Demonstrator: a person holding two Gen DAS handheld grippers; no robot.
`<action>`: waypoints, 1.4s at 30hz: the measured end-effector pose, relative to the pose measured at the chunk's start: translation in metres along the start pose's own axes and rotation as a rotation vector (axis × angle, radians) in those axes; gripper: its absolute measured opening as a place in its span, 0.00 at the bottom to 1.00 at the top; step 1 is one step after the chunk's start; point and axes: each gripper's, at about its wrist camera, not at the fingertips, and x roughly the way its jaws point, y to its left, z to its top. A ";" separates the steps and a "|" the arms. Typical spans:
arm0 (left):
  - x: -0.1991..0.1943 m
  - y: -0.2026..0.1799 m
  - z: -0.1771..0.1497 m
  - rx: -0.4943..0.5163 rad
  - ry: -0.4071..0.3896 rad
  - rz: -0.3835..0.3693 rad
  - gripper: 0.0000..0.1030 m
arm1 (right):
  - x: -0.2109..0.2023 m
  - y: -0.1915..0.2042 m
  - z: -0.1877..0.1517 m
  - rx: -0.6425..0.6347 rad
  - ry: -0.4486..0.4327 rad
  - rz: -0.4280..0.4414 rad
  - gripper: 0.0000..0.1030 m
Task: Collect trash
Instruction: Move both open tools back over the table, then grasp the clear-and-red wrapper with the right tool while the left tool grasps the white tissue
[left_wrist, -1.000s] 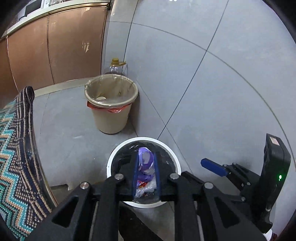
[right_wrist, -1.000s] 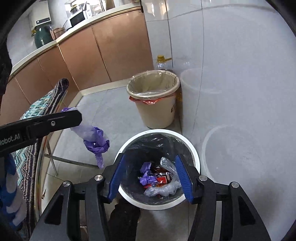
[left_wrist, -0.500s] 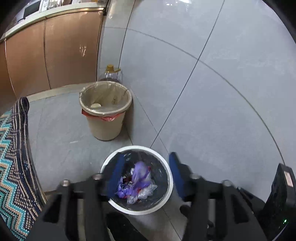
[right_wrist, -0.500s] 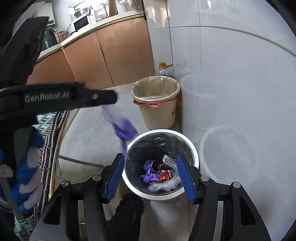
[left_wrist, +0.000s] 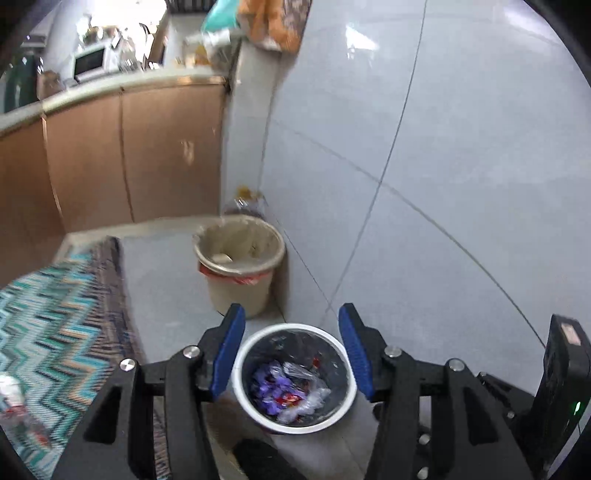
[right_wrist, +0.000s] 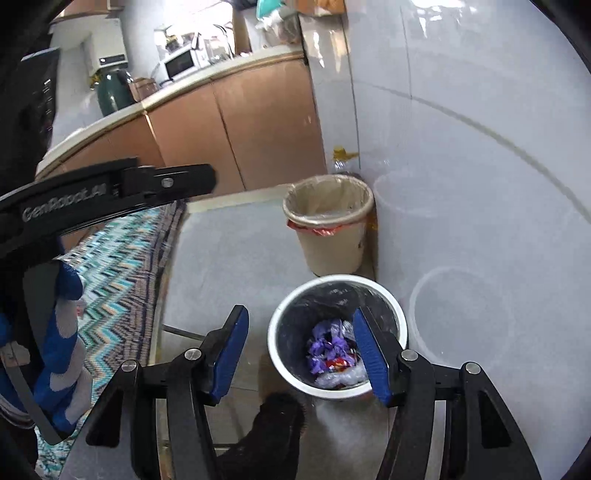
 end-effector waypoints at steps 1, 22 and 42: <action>-0.010 0.002 0.000 0.005 -0.006 0.010 0.49 | -0.005 0.003 0.001 -0.003 -0.010 0.005 0.57; -0.248 0.113 -0.087 -0.104 -0.200 0.324 0.52 | -0.129 0.131 0.002 -0.231 -0.165 0.195 0.57; -0.392 0.298 -0.280 -0.415 -0.121 0.734 0.53 | -0.100 0.243 -0.018 -0.420 -0.049 0.420 0.57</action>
